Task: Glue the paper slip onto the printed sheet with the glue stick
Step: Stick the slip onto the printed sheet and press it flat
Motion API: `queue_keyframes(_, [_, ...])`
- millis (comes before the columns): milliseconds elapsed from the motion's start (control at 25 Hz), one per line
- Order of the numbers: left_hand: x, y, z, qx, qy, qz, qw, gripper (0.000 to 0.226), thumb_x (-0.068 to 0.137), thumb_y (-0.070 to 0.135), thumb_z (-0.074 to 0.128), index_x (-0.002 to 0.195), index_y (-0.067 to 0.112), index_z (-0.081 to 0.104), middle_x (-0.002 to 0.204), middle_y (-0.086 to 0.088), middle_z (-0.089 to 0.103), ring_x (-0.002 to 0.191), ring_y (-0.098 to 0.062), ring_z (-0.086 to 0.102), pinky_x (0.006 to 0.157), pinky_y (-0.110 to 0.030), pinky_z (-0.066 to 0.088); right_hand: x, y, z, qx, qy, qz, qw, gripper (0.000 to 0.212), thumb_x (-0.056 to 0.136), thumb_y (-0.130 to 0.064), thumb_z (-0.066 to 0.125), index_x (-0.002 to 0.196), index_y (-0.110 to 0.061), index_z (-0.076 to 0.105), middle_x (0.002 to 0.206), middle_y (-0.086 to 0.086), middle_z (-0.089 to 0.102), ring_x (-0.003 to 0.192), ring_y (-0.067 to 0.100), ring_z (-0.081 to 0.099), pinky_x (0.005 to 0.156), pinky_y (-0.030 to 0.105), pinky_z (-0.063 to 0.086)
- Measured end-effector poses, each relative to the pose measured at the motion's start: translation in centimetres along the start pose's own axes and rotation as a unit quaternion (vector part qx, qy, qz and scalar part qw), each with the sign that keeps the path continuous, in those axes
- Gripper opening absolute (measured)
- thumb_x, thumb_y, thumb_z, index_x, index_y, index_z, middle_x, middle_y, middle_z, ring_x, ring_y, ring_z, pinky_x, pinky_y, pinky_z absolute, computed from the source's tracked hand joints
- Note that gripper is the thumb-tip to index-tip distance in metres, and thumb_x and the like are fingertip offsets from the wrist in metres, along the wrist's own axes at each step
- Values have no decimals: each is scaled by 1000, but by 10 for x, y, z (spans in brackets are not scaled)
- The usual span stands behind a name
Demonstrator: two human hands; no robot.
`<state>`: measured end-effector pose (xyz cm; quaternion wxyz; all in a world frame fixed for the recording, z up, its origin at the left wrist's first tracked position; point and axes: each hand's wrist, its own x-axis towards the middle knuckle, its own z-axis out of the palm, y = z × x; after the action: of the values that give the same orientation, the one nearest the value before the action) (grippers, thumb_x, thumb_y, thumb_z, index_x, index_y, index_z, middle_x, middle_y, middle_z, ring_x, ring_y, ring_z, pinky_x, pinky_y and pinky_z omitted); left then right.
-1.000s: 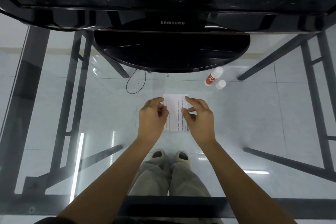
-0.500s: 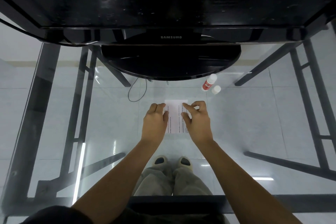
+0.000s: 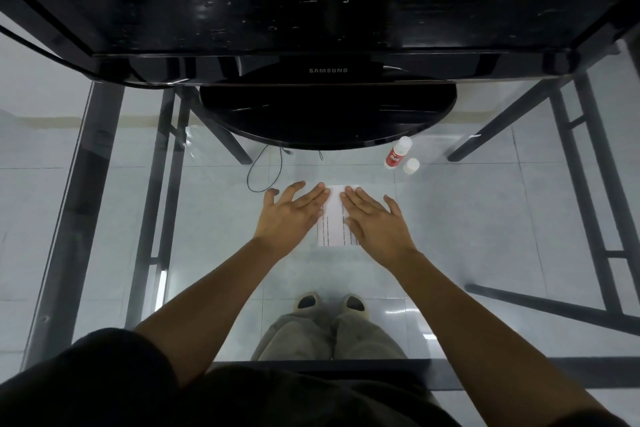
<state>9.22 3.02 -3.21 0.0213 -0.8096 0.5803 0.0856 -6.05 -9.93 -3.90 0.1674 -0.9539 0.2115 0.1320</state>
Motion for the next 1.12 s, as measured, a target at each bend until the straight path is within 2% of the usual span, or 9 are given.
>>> queue_keyframes(80, [2,-3,-1,7,9,19,1000,44,93,33,50,135,22,43,137,5,51,123,-26,46,91,-53,39,-2,5,-3,17,-16,-12,1000,55,99,-41,28,147,-22,9,156,-5,8,143,12,4,114,42,1])
queue_keyframes(200, [2,-5,-2,-4,14,18,1000,44,93,38,48,134,24,45,136,7,51,122,-24,48,89,-54,38,-4,6,-5,-26,-29,-22,999,59,98,-46,25,147,-22,4,157,-5,3,143,11,1,113,48,-3])
queue_keyframes(400, [0,-6,0,16,-47,-4,999,52,94,53,26,142,36,23,148,18,30,135,-16,25,95,-53,27,-2,4,-6,-72,-40,-19,996,60,98,-47,20,147,-21,-1,157,-3,-1,143,13,-3,111,55,-7])
queue_keyframes(640, [-8,-7,1,27,-80,42,996,52,94,53,25,143,39,16,149,20,25,140,-16,11,95,-54,24,-2,4,-6,-88,-44,-21,995,62,97,-49,19,147,-20,-3,157,-3,-3,144,14,-4,110,56,-7])
queue_keyframes(760, [-16,-8,2,27,-86,68,994,51,94,52,27,143,39,18,150,18,25,141,-17,13,96,-55,23,-2,5,-6,-84,-46,-19,995,62,97,-49,19,147,-20,-4,157,-3,-3,144,15,-5,109,56,-8])
queue_keyframes(960, [-32,-6,2,51,-62,121,989,45,93,45,42,137,35,37,142,13,42,136,-22,31,87,-57,34,-1,5,-5,-83,-50,-23,995,63,97,-49,19,147,-20,-5,157,-2,-4,143,15,-6,110,54,-7])
queue_keyframes(1120, [-46,-2,10,39,-79,150,985,48,94,46,37,139,33,32,144,10,40,136,-24,30,89,-59,33,0,5,-5,-68,-55,-24,996,63,97,-48,20,146,-20,-7,157,-2,-6,143,17,-7,112,51,-7])
